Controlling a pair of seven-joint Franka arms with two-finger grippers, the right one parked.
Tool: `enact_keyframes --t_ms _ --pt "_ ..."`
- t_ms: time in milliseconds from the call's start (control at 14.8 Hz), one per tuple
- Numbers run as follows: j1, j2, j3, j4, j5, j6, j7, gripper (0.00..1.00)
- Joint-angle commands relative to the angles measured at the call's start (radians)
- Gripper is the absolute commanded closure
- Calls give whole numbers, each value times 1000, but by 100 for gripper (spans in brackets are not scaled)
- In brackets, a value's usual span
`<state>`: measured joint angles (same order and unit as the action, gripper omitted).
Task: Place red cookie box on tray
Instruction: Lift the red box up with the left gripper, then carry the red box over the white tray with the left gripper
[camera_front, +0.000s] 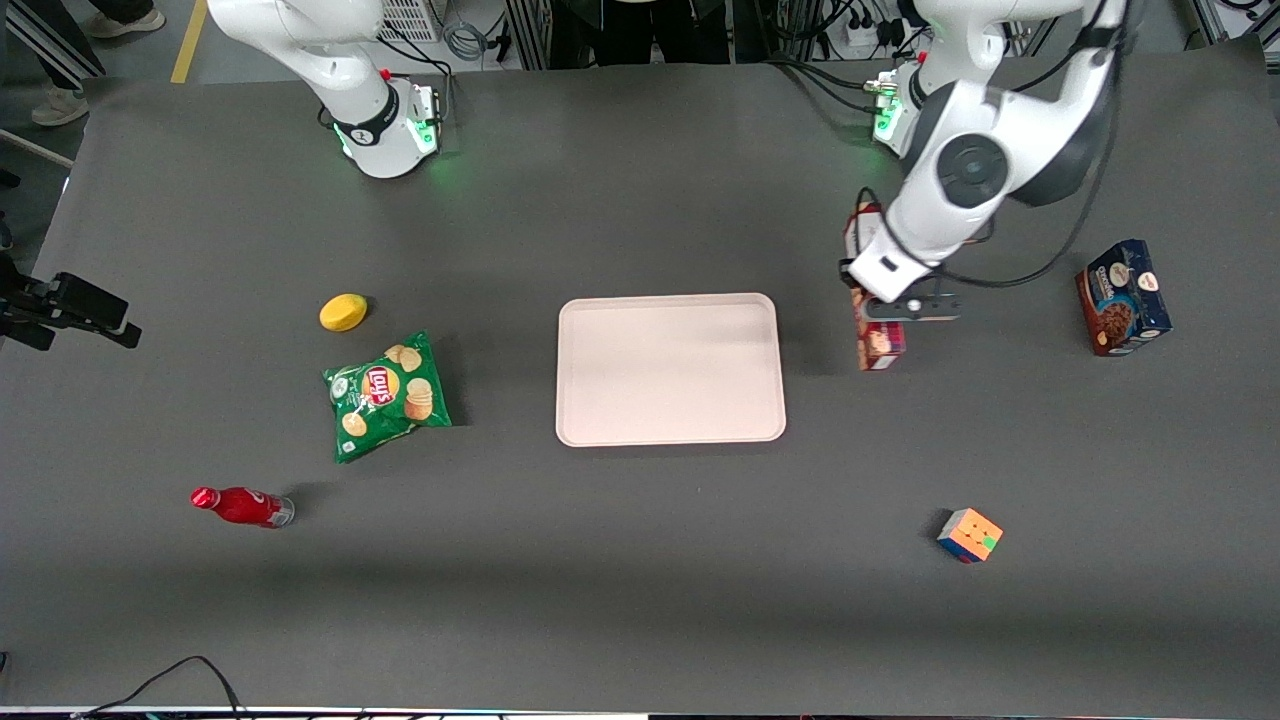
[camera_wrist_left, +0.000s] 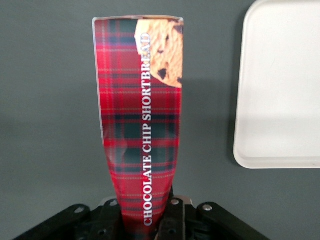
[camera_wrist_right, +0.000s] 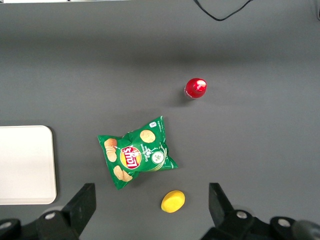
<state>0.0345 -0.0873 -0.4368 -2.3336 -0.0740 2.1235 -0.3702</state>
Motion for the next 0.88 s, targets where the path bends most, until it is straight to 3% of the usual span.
enact_keyframes --t_ms 0,337,472,809 --pt "-1 -58 32 149 -3 -190 31 97" --pt "-2 -58 55 238 -12 -271 13 99" --pt "-4 -58 41 243 -79 -249 -11 100" --pt "-4 -8 -121 273 -86 -168 -190 100"
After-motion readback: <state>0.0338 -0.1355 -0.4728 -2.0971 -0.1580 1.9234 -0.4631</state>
